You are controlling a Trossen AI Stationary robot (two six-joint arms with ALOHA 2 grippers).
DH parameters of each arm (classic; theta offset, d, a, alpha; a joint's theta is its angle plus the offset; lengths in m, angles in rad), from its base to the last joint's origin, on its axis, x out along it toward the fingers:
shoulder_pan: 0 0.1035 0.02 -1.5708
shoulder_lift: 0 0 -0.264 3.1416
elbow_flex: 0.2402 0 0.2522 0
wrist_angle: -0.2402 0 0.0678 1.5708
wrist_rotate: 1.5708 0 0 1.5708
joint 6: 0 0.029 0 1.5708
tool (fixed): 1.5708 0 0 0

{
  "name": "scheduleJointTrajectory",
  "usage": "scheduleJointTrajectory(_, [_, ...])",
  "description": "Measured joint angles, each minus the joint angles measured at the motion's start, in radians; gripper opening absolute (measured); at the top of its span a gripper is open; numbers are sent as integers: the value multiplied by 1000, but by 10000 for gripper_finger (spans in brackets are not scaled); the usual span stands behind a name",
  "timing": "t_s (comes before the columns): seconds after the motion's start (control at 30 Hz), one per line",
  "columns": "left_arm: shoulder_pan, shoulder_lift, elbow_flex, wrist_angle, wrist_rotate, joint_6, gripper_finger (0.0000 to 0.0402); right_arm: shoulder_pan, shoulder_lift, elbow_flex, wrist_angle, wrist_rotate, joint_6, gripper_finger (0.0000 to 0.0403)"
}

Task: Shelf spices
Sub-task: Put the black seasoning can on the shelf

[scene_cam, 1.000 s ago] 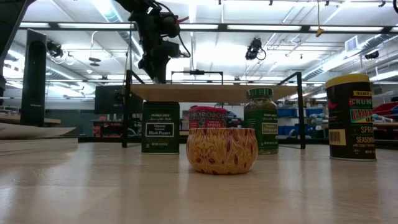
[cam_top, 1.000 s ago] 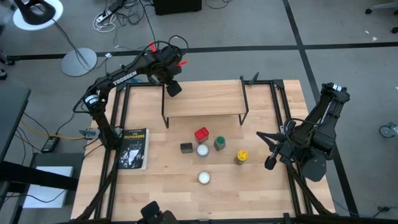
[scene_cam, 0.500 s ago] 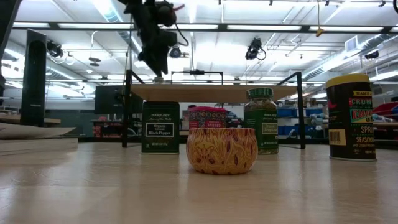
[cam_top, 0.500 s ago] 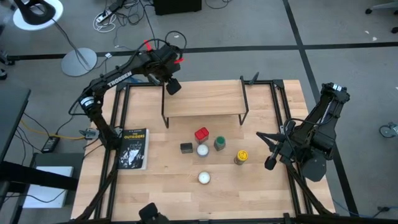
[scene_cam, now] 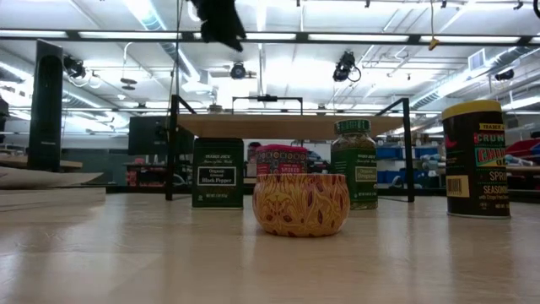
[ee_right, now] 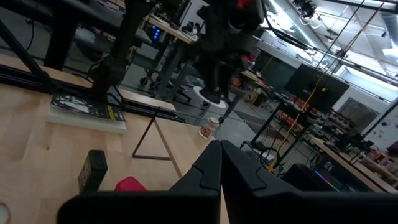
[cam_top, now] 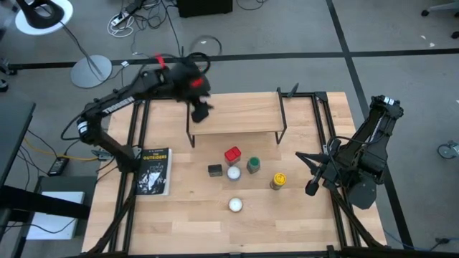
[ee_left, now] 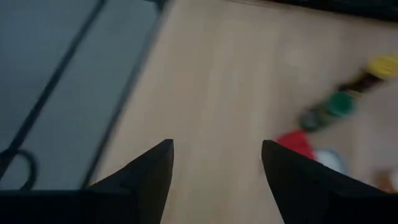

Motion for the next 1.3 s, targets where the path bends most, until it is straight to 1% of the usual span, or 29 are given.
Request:
scheduleJointTrajectory(0.07, [-71,8,0,-8,-1,-21,248,0,0,0,0,0,0,5])
scheduleJointTrajectory(0.13, [-143,17,0,-9,-25,-47,249,0,0,0,0,0,-1,5])
scheduleJointTrajectory(0.27, [-278,37,-2,-10,-180,-145,249,0,0,0,0,0,-1,2])
scheduleJointTrajectory(0.33, [-338,38,-22,-6,-215,-194,249,0,0,0,0,0,-1,2])
scheduleJointTrajectory(0.43, [-412,36,-93,13,-218,-264,249,0,0,0,0,-1,-2,5])
scheduleJointTrajectory(0.57, [-484,38,-238,33,-234,-340,249,0,0,0,0,-21,-11,5])
scheduleJointTrajectory(0.73, [-553,38,-454,212,-235,-435,249,0,0,0,0,-27,-11,2])
scheduleJointTrajectory(0.83, [-578,38,-537,313,-298,-446,251,0,0,0,0,-27,-12,4])
scheduleJointTrajectory(0.9, [-580,38,-566,334,-318,-449,257,0,0,0,3,-27,-12,5])
scheduleJointTrajectory(1.1, [-582,38,-615,360,-297,-460,290,0,0,0,27,-28,-29,2])
scheduleJointTrajectory(1.3, [-581,38,-651,425,-269,-464,326,0,0,0,27,-28,-29,5])
